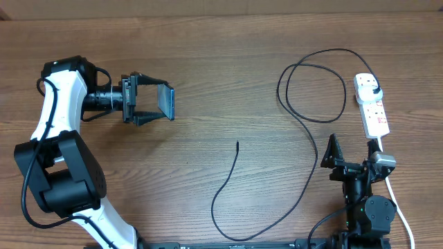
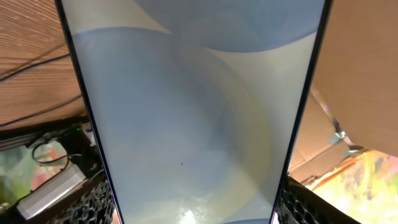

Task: Plug charger to phone and switch on socket
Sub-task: 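Hold the phone raised in the left gripper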

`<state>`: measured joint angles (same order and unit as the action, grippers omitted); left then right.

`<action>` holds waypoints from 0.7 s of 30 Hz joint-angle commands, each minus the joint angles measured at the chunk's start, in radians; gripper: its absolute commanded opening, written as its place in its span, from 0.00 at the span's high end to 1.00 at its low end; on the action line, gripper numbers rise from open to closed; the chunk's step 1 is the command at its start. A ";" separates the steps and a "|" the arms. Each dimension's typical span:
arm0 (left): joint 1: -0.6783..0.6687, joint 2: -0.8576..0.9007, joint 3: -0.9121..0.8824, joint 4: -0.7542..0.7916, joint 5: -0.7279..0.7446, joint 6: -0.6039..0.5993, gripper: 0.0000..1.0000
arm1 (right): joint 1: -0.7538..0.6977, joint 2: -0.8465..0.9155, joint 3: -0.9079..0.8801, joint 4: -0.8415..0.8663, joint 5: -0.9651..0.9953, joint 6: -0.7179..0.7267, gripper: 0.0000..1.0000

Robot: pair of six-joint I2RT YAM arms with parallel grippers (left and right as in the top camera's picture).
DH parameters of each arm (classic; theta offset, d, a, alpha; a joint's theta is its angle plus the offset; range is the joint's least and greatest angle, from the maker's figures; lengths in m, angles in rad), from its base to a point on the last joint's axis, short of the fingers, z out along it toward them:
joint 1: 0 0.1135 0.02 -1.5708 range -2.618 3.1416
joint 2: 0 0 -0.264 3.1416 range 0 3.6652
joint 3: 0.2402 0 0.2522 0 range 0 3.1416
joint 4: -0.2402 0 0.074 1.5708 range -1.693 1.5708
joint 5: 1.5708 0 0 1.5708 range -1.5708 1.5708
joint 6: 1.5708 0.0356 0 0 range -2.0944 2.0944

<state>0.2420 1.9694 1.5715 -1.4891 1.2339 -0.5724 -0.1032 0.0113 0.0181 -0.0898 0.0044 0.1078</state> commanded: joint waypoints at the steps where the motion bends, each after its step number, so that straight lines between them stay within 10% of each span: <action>1: -0.008 -0.038 0.022 -0.003 -0.020 0.019 0.96 | 0.005 -0.004 -0.010 0.005 0.002 -0.005 0.00; 21: -0.008 -0.038 0.022 -0.002 -0.074 -0.004 0.96 | 0.005 -0.005 -0.010 0.008 0.019 -0.004 0.00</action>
<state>0.2420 1.9694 1.5715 -1.4891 1.1385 -0.5732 -0.1032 0.0113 0.0181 -0.0803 0.0086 0.1078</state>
